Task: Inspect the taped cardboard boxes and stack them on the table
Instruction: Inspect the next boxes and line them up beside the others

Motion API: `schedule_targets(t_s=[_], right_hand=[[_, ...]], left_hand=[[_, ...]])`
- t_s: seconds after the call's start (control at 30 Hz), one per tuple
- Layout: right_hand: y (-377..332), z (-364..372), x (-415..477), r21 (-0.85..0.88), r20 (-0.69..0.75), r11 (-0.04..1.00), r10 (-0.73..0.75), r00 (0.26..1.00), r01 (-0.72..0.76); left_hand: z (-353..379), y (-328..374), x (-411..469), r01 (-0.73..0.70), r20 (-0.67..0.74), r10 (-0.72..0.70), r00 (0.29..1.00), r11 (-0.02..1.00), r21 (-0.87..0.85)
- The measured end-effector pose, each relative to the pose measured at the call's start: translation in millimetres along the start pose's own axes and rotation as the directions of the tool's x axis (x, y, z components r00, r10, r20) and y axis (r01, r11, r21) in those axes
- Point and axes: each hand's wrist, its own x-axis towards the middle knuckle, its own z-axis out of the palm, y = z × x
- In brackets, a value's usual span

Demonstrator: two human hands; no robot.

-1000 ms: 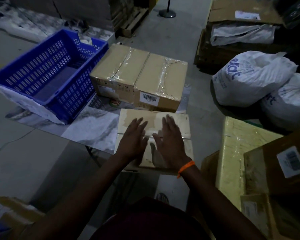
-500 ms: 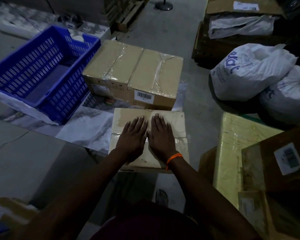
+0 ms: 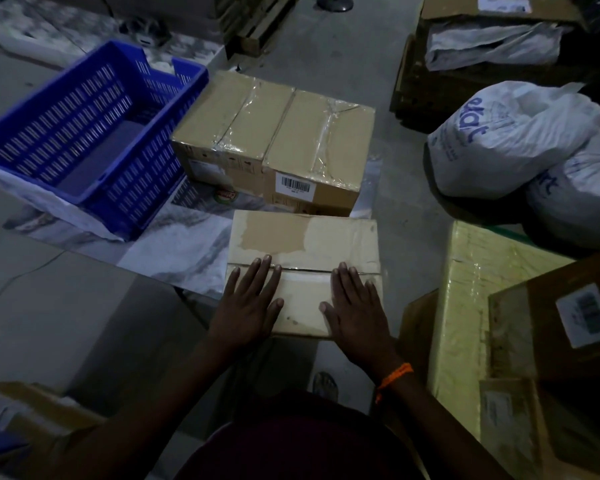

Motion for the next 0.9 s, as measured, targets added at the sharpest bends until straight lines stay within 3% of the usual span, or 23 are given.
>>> schedule_targets(t_s=[0.3, 0.4, 0.47, 0.53, 0.6, 0.63, 0.7, 0.9], right_hand=[[3, 2, 7, 0.025, -0.039, 1.000, 0.011, 0.999, -0.010], [0, 0, 1, 0.173, -0.156, 0.973, 0.182, 0.971, -0.155], [6, 3, -6, 0.406, -0.206, 0.868, 0.391, 0.897, -0.285], [15, 3, -11, 0.684, -0.034, 0.616, 0.562, 0.827, -0.391], [25, 0, -11, 0.821, 0.151, 0.373, 0.587, 0.795, -0.432], [29, -3, -11, 0.847, 0.190, 0.311, 0.578, 0.793, -0.430], [34, -8, -11, 0.860, 0.187, 0.301, 0.567, 0.802, -0.413], [21, -26, -14, 0.802, 0.153, 0.428, 0.526, 0.837, -0.416]], left_hand=[[0, 1, 8, 0.021, 0.032, -0.020, 0.999, 1.000, -0.010], [-2, 1, 5, 0.036, 0.041, -0.035, 0.999, 0.999, -0.017], [-4, 0, 6, 0.032, 0.047, -0.031, 0.998, 0.999, -0.026], [-7, 0, 7, 0.009, 0.059, -0.007, 0.998, 1.000, -0.021], [-10, -2, 8, -0.042, 0.079, 0.042, 0.996, 0.999, -0.004], [-11, -2, 9, -0.074, 0.094, 0.073, 0.993, 0.997, 0.012], [-13, -4, 9, -0.147, 0.105, 0.142, 0.984, 0.988, 0.042], [-18, -10, 12, -0.242, 0.115, 0.237, 0.965, 0.970, 0.033]])
